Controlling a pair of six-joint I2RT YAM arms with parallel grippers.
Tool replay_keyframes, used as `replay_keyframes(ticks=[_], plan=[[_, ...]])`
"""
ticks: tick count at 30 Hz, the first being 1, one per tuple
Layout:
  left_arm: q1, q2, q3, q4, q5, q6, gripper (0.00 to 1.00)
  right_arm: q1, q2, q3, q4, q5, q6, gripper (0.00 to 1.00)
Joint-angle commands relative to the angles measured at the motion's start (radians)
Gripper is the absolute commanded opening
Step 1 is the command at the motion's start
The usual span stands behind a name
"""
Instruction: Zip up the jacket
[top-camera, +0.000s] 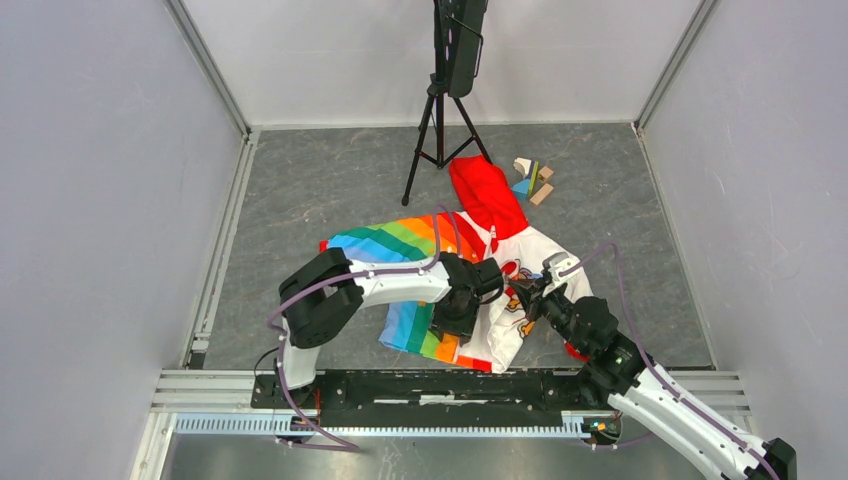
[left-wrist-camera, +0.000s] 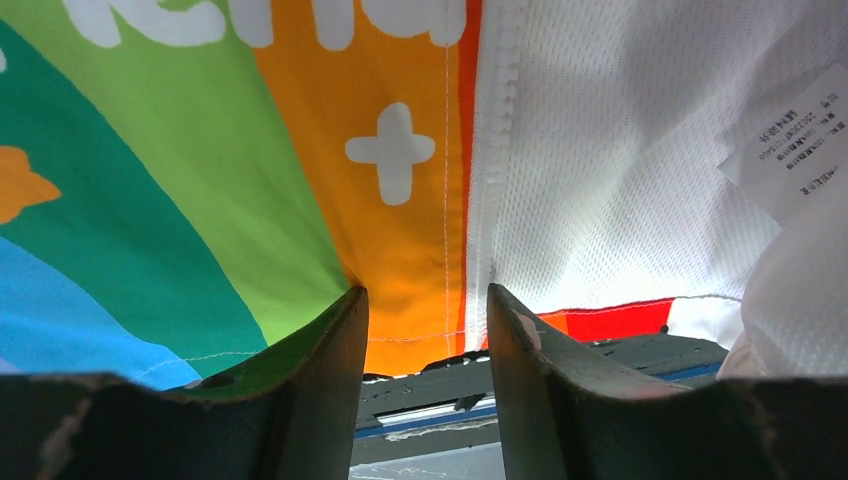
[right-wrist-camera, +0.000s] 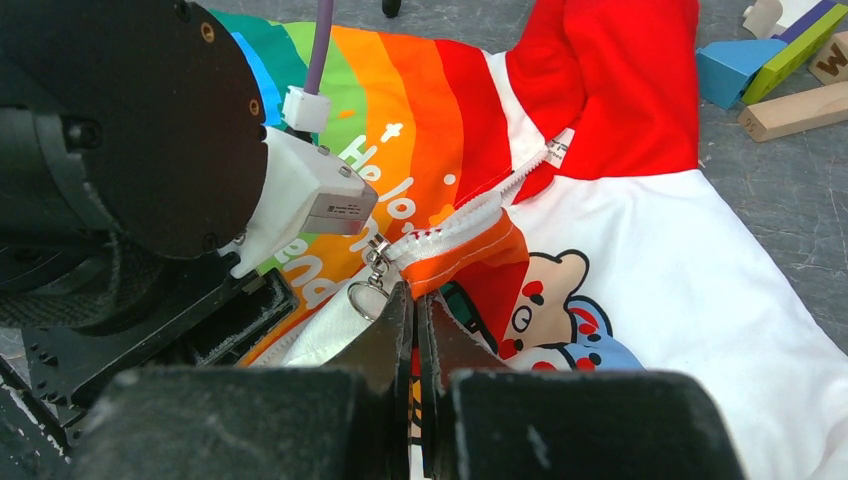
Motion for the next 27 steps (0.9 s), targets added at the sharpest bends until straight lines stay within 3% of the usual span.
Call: replay_keyframes(ticks=[1, 9, 15, 20, 27], plan=[[-0.013, 0.043, 0.010, -0.015, -0.096, -0.052, 0.55, -0.002, -0.004, -0.004, 0.028, -0.006, 0.010, 0.00], [-0.028, 0.068, 0.042, -0.056, -0.143, -0.082, 0.55, -0.002, -0.008, -0.006, 0.035, -0.010, 0.010, 0.00], [-0.029, 0.053, 0.032, -0.056, -0.145, -0.074, 0.41, -0.002, -0.019, -0.009, 0.032, -0.015, 0.013, 0.00], [-0.028, 0.020, 0.031, -0.069, -0.158, -0.065, 0.36, -0.002, -0.022, -0.010, 0.032, -0.011, 0.016, 0.00], [-0.027, 0.003, 0.033, -0.077, -0.168, -0.055, 0.39, -0.002, -0.009, -0.007, 0.032, -0.015, 0.015, 0.00]])
